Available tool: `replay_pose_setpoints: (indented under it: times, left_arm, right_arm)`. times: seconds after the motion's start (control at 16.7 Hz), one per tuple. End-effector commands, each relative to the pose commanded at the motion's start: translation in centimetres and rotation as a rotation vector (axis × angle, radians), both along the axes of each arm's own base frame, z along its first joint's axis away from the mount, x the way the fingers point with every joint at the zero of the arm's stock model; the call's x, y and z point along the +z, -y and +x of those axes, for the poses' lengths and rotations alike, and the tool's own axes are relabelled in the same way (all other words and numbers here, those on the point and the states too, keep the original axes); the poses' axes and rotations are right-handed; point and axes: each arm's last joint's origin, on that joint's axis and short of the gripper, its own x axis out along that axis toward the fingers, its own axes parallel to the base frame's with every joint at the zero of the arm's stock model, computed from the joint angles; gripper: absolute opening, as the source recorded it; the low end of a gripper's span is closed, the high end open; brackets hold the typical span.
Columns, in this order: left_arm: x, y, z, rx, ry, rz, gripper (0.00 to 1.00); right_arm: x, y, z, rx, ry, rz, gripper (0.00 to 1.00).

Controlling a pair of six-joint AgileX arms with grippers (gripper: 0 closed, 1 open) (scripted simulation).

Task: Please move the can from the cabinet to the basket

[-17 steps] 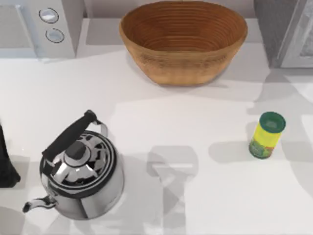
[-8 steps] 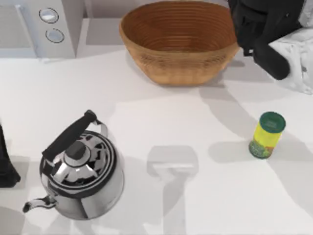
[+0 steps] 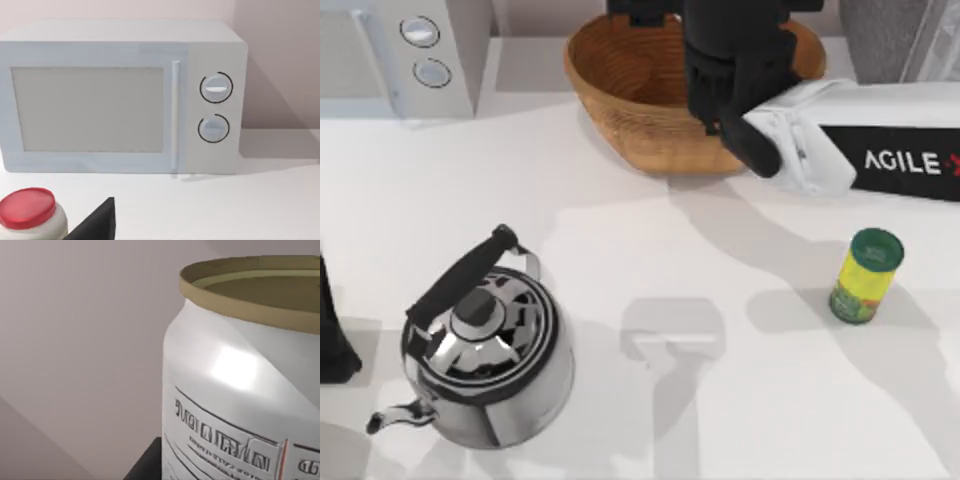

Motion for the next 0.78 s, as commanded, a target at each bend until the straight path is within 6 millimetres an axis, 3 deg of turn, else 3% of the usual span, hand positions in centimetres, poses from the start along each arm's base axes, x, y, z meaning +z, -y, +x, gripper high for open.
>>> replay_pose_setpoints:
  times: [0.3, 0.78]
  left_arm:
    - [0.0, 0.0, 0.0, 0.0, 0.0, 0.0, 1.0]
    - [0.0, 0.0, 0.0, 0.0, 0.0, 0.0, 1.0]
  right_arm:
    - [-0.4, 0.2, 0.2, -0.001, -0.011, -0.006, 0.0]
    - [-1.0, 0.0, 2.3, 0.0, 0.0, 0.0, 0.0]
